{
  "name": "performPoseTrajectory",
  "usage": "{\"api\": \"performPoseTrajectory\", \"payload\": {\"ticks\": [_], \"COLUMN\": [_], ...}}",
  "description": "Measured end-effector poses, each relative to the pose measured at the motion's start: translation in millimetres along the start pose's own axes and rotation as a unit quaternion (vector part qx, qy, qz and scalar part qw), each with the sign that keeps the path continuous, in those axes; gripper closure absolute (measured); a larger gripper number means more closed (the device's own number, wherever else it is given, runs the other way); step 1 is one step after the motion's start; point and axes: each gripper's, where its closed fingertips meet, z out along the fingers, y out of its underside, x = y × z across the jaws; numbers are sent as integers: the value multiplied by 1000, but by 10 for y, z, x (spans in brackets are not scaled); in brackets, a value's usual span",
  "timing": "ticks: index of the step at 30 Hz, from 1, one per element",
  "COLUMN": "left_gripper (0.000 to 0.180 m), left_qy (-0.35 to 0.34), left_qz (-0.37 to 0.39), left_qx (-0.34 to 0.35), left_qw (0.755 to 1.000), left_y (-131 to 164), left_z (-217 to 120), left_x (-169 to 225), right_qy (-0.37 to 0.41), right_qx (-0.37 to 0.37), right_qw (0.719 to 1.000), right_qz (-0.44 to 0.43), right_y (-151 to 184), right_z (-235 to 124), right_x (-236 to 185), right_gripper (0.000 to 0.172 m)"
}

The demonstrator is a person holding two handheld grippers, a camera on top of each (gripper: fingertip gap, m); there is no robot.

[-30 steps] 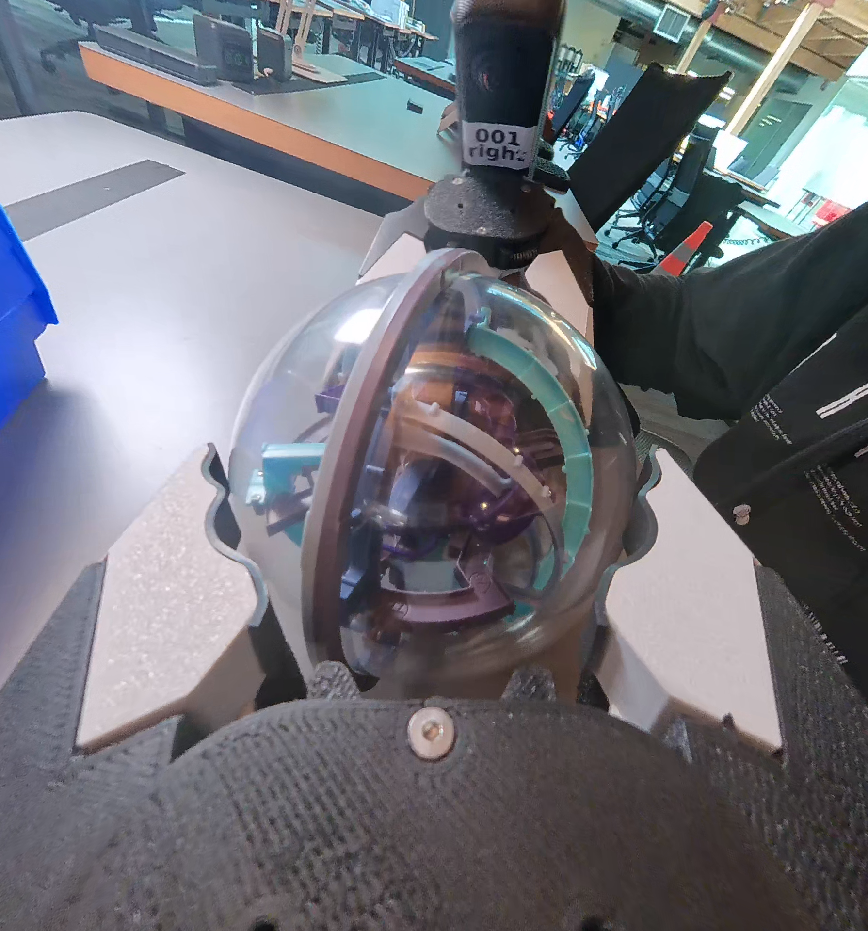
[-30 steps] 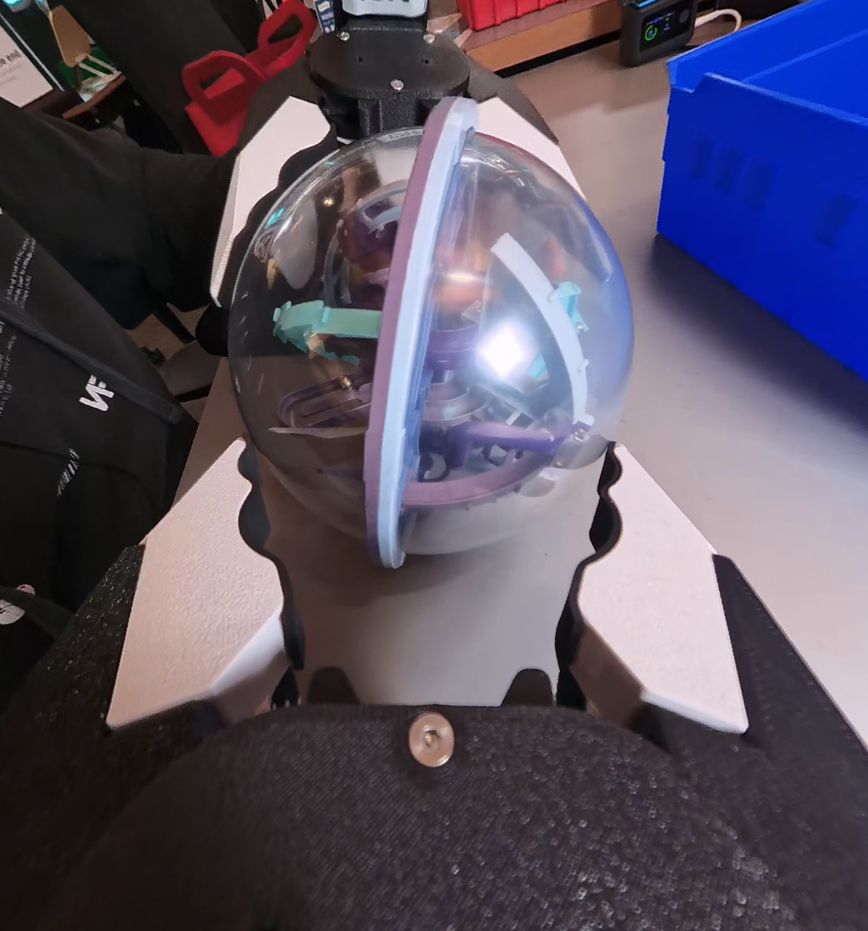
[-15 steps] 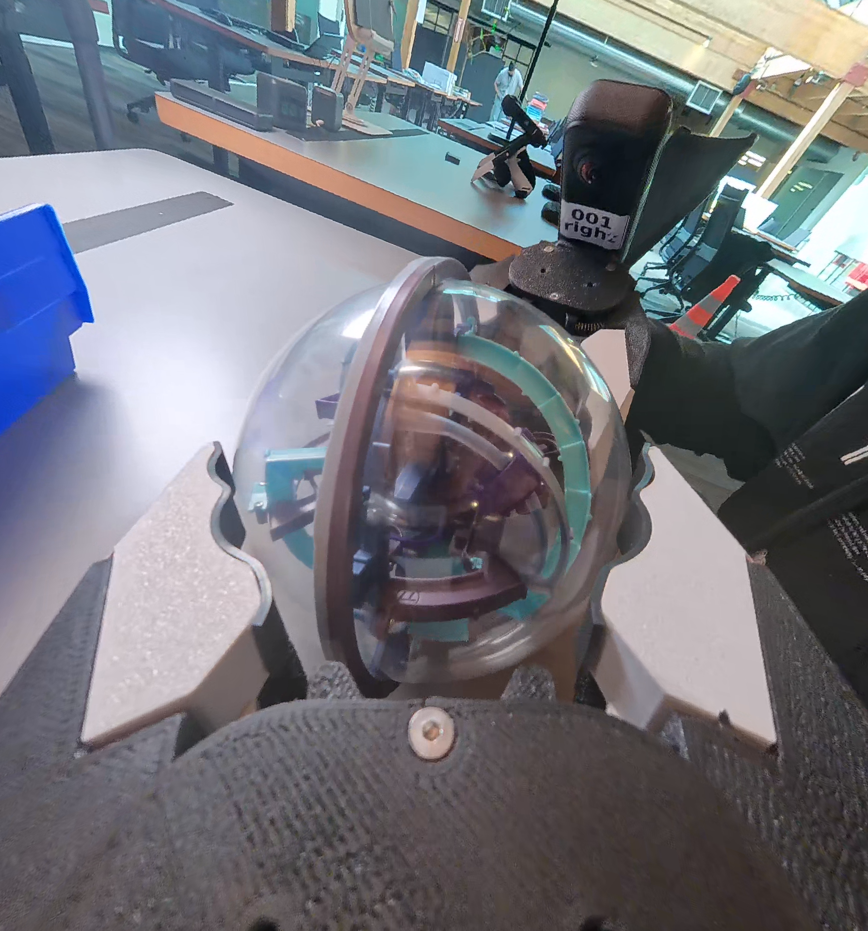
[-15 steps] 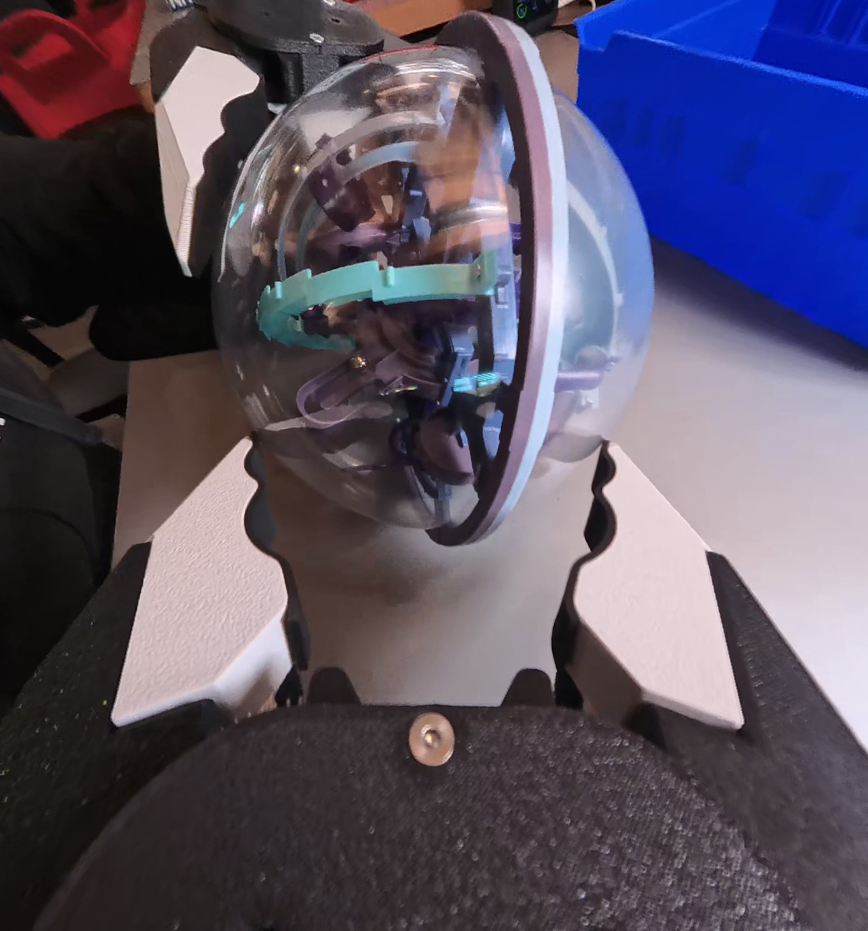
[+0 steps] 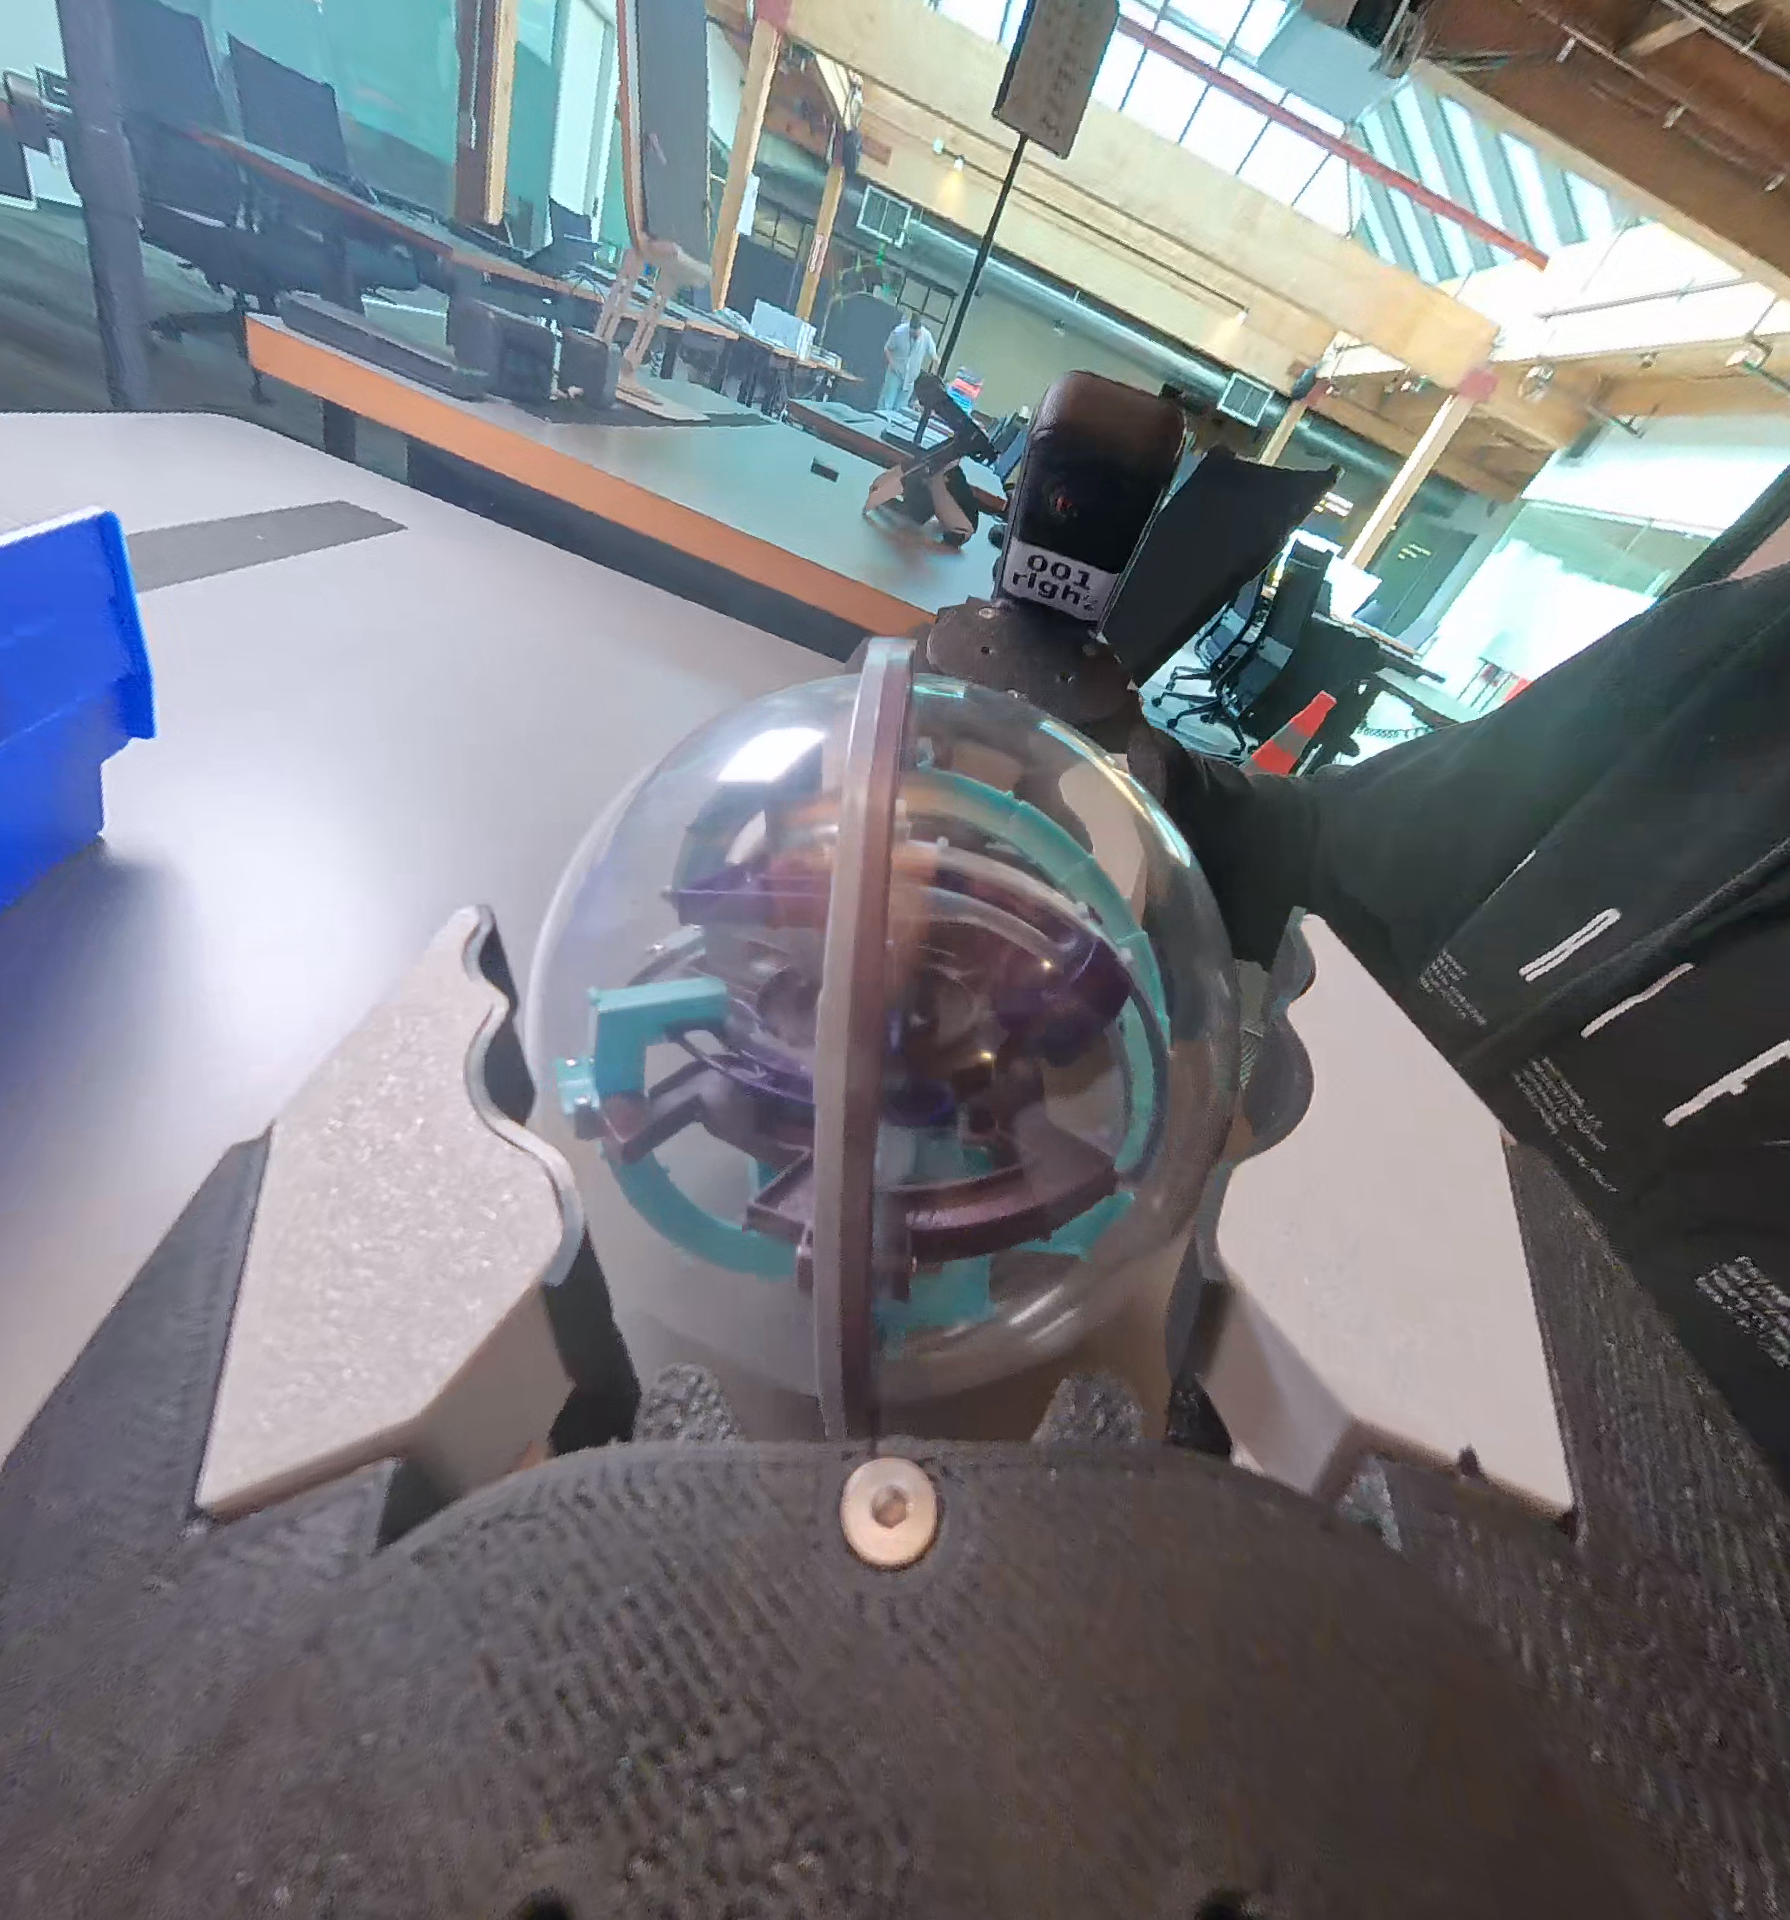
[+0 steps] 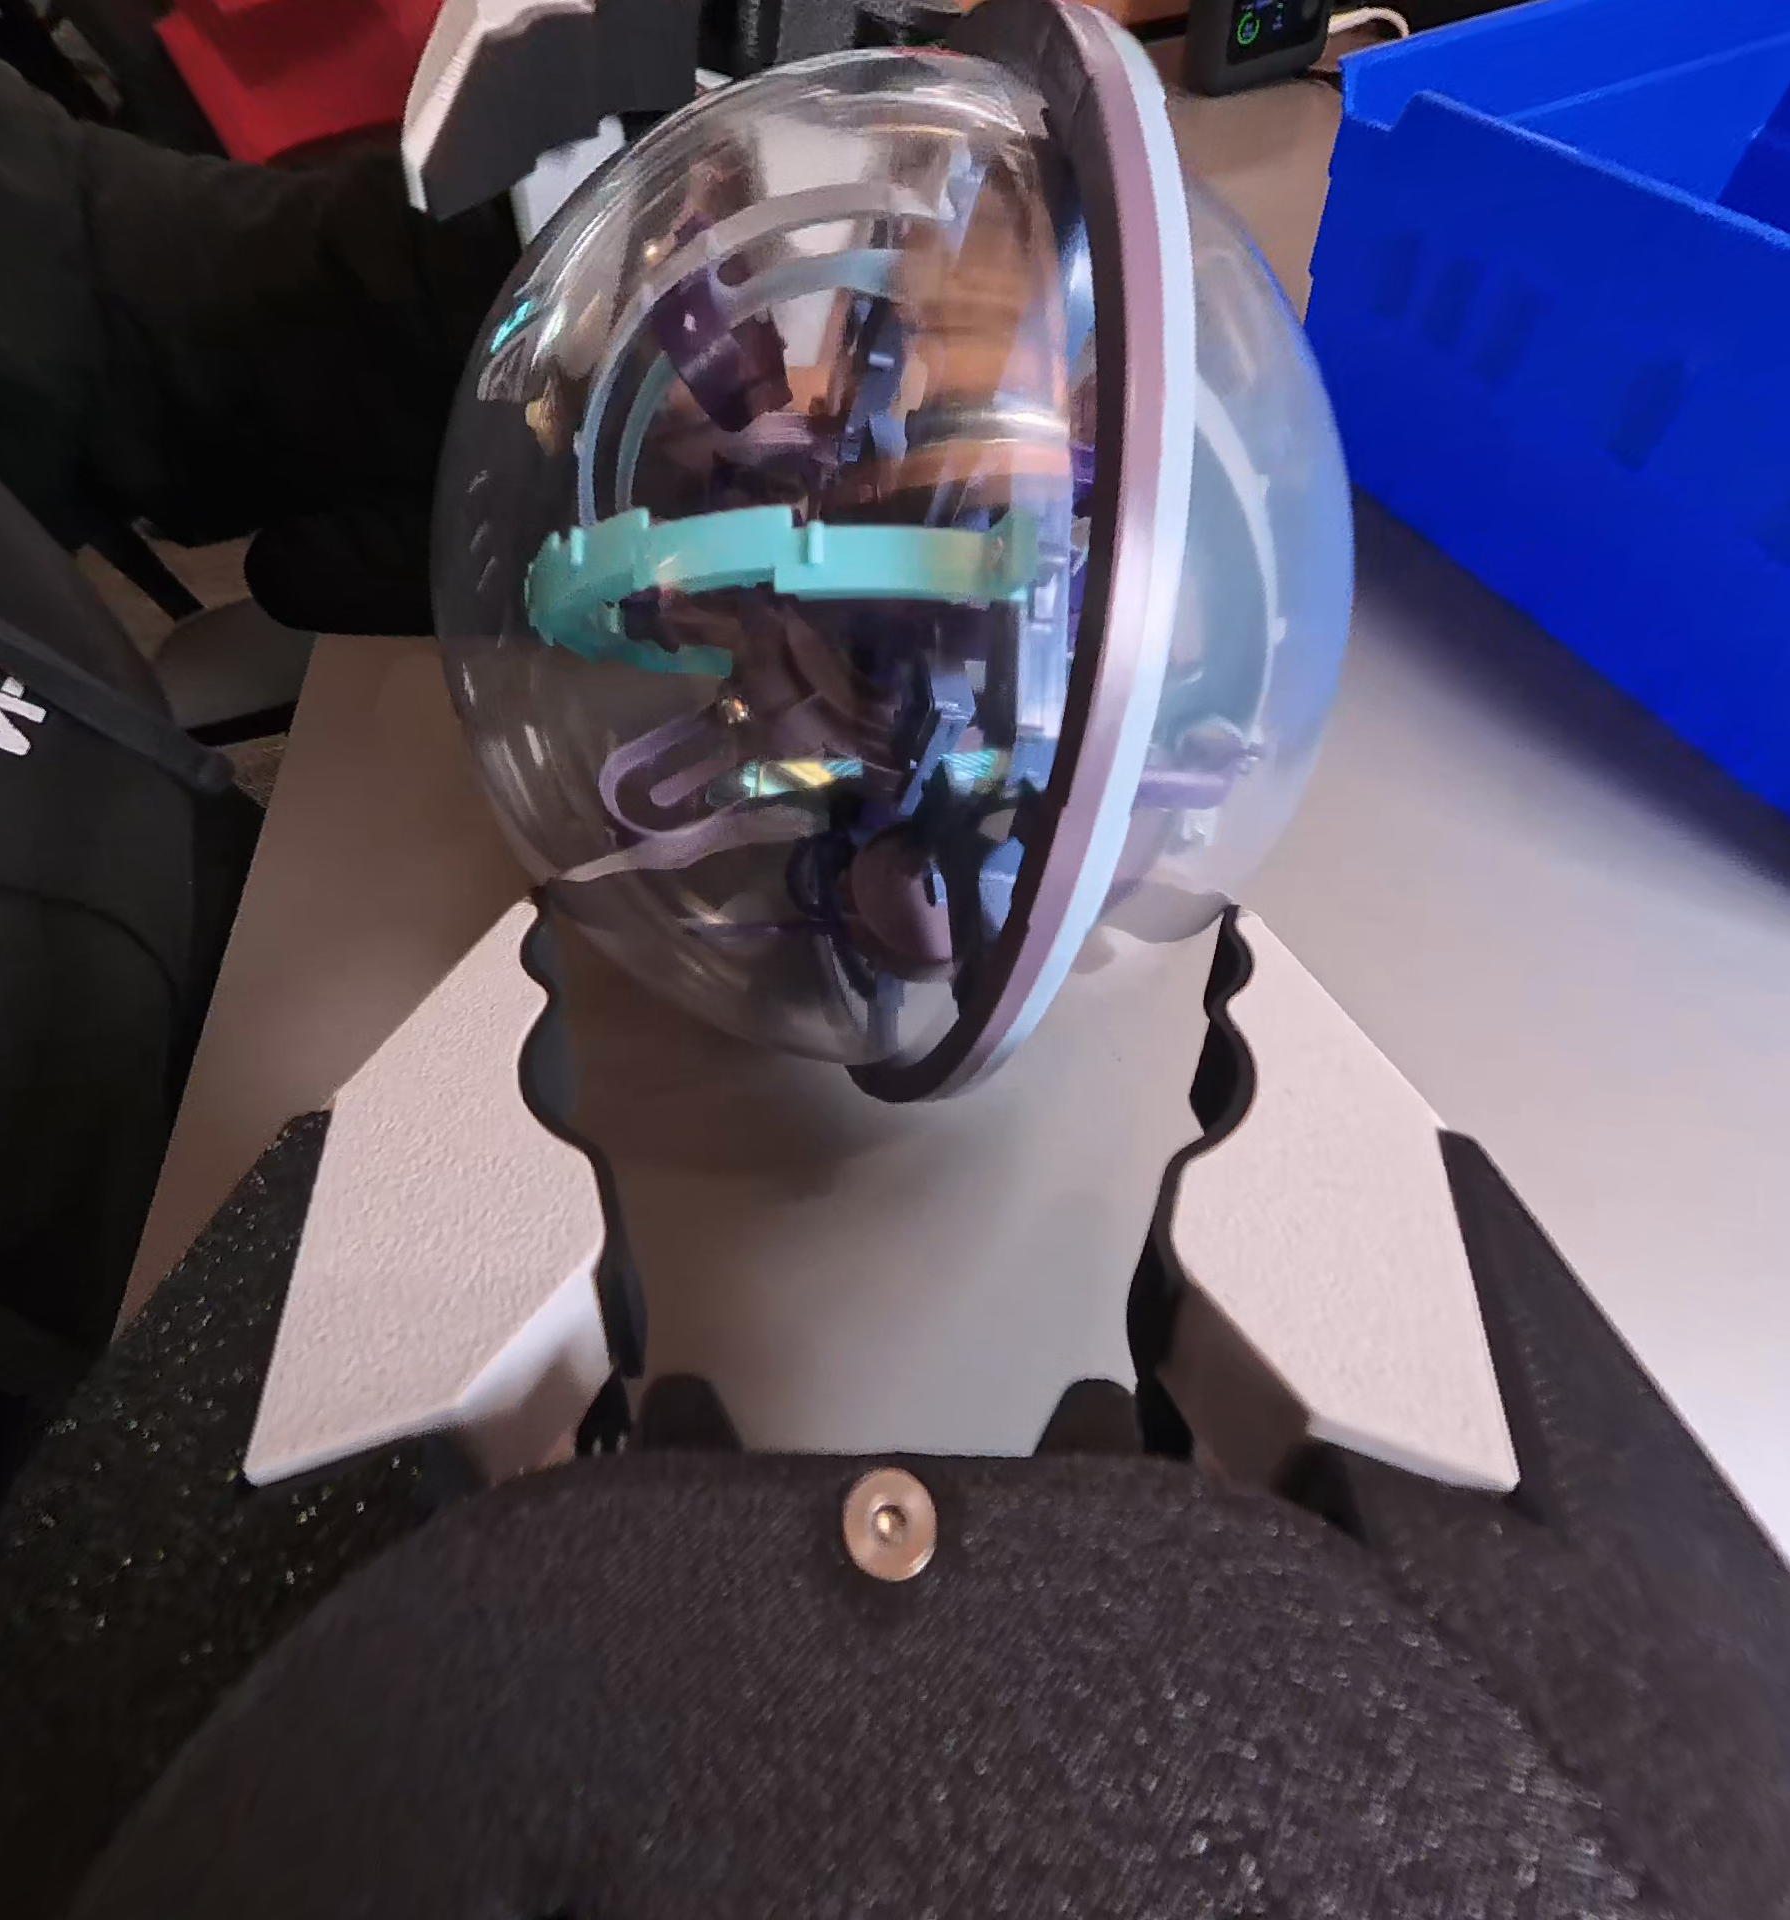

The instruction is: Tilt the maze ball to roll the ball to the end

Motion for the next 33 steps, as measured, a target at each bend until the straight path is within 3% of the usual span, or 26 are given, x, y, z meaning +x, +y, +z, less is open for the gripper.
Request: {"api": "performPoseTrajectory", "payload": {"ticks": [5, 18, 27, 33], "left_gripper": [32, 34, 37, 37], "left_qy": [5, 6, 9, 11], "left_qz": [7, 17, 25, 13], "left_qx": [-36, -47, -43, -33], "left_qw": [999, 999, 999, 999], "left_y": [151, 211, 217, 215], "left_z": [94, 48, 11, -22], "left_x": [7, 60, 74, 48], "right_qy": [-9, -18, 1, 14], "right_qx": [-5, -11, -4, 27], "right_qw": [999, 999, 999, 999], "right_qz": [-30, -47, -47, -24], "right_y": [-21, -45, -74, -166], "right_z": [31, -60, -168, -154], "right_x": [-19, -47, -75, -115], "right_gripper": [62, 70, 86, 78]}}
